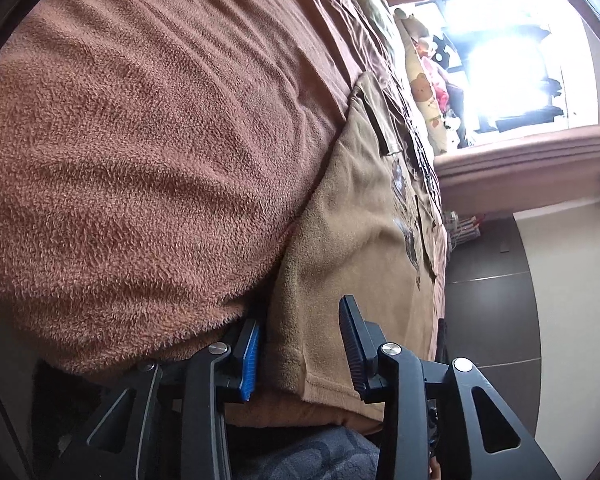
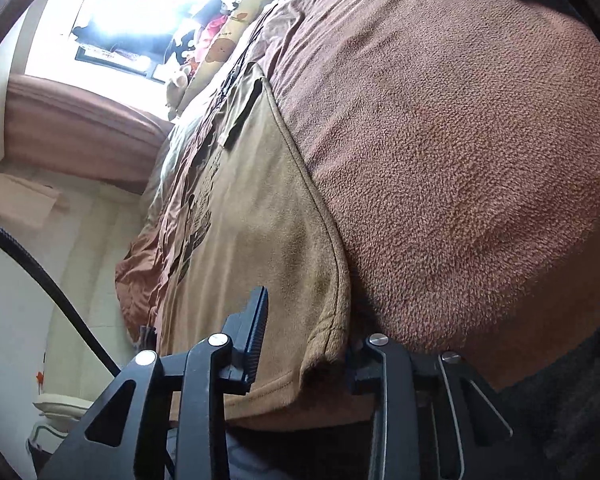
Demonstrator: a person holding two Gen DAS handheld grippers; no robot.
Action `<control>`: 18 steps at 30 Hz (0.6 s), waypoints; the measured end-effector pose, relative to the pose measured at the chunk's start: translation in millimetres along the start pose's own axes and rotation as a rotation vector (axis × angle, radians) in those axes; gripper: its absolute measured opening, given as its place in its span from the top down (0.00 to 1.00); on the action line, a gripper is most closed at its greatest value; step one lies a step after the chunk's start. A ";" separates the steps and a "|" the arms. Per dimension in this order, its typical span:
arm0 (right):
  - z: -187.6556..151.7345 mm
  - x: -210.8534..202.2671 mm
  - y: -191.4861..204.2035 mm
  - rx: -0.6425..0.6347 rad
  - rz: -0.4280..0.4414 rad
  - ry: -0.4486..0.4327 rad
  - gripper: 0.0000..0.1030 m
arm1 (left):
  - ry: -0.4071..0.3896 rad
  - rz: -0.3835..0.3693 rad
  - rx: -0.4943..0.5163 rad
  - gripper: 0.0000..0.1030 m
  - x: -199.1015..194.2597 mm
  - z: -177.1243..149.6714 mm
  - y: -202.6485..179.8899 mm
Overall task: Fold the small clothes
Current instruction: 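Close both tools on the hem of the brown shirt, then lift the hem with both tools and fold it toward the collar, release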
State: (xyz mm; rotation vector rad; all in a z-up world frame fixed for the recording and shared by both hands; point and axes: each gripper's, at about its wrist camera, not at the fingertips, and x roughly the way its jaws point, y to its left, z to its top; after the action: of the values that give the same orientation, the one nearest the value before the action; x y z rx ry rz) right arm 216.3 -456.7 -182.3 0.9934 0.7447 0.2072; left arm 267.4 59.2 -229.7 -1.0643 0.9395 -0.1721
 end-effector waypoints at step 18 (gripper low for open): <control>-21.2 -38.1 45.2 -0.041 0.008 -0.076 1.00 | -0.019 -0.063 -0.044 0.96 -13.2 3.6 -5.7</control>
State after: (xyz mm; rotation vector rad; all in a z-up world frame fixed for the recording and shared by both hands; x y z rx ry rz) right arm 181.8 -435.6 -134.2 0.9604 0.6653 0.1895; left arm 263.5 65.8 -217.0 -1.1351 0.8971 -0.1934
